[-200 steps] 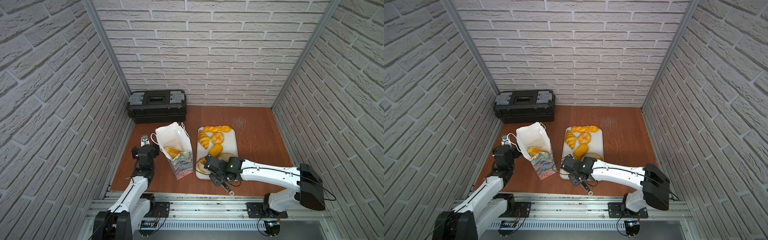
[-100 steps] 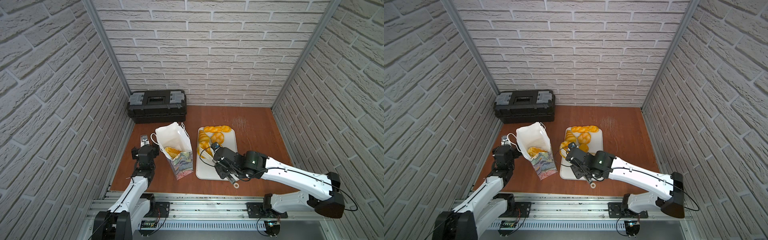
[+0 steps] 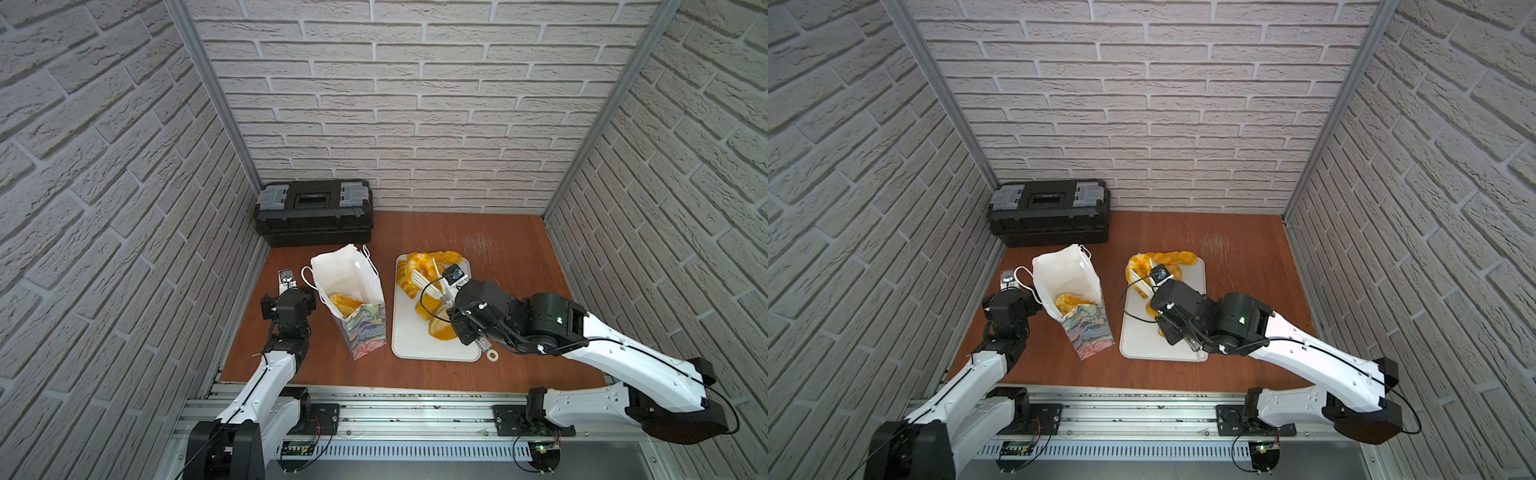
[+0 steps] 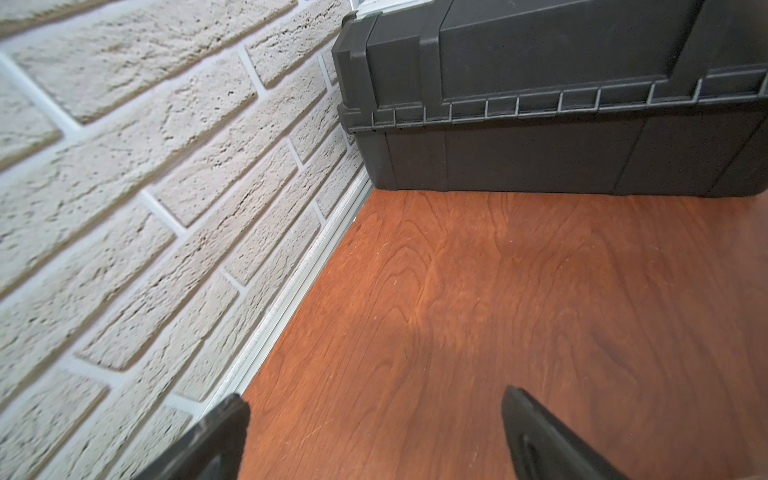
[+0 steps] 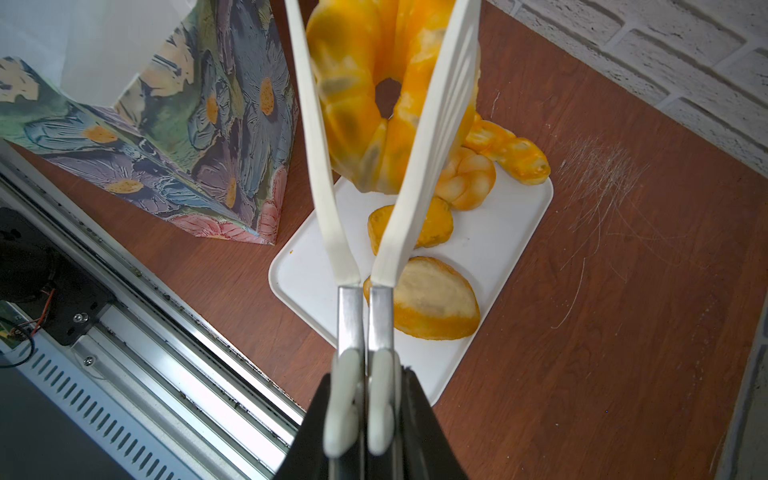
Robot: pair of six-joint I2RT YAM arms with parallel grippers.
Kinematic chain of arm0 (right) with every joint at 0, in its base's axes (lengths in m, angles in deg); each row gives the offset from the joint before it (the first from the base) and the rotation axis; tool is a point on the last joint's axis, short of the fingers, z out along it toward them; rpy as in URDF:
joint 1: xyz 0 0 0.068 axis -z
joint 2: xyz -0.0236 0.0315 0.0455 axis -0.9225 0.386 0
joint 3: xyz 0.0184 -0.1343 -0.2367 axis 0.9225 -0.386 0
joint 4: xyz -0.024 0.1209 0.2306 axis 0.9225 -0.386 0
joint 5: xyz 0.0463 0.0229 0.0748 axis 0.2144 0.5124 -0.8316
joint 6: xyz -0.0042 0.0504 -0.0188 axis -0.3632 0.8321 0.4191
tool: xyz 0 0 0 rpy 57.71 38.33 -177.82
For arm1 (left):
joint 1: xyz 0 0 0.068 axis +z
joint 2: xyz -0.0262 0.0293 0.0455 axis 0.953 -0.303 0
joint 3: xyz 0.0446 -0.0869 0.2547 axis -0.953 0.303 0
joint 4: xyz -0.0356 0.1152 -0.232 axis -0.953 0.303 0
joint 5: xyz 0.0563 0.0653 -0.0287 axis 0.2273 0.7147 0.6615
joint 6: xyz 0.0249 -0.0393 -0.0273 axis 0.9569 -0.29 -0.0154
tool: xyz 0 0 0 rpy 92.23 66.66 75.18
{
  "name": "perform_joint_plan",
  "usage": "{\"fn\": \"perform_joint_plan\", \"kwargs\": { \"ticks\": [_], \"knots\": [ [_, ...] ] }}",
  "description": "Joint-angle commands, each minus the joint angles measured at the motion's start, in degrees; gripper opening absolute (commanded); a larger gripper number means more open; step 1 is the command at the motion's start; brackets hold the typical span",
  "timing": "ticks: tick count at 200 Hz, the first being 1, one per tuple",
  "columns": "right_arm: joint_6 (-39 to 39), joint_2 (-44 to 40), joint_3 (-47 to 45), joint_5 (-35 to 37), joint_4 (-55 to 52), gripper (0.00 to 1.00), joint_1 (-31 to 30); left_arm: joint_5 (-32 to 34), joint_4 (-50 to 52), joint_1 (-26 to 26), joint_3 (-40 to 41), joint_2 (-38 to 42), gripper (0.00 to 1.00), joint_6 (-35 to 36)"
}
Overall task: Pack bread into a paper bag
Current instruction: Place the fake bread in the paper bag.
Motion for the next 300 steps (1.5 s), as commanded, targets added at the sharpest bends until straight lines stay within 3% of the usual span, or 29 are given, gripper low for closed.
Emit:
{"fn": "perform_joint_plan", "kwargs": {
  "ticks": [1, 54, 180, 300],
  "knots": [
    [-3.9, 3.0, 4.9, 0.8, 0.6, 0.16, 0.3, 1.2, -1.1, -0.2, -1.3, 0.0, 0.98, -0.6],
    [-9.9, 8.3, 16.7, -1.7, 1.3, 0.16, 0.2, 1.4, -1.5, -0.2, -1.5, -1.1, 0.98, -0.2],
    [-17.9, 15.7, 31.2, -7.0, 3.1, 0.14, -1.1, 2.0, -0.9, -0.1, -1.6, -1.5, 0.98, -0.1],
    [-19.1, 21.1, 35.5, -12.1, 5.0, 0.14, -4.4, 1.9, -2.4, 0.0, -1.7, -4.1, 0.98, -0.2]
  ]
}}
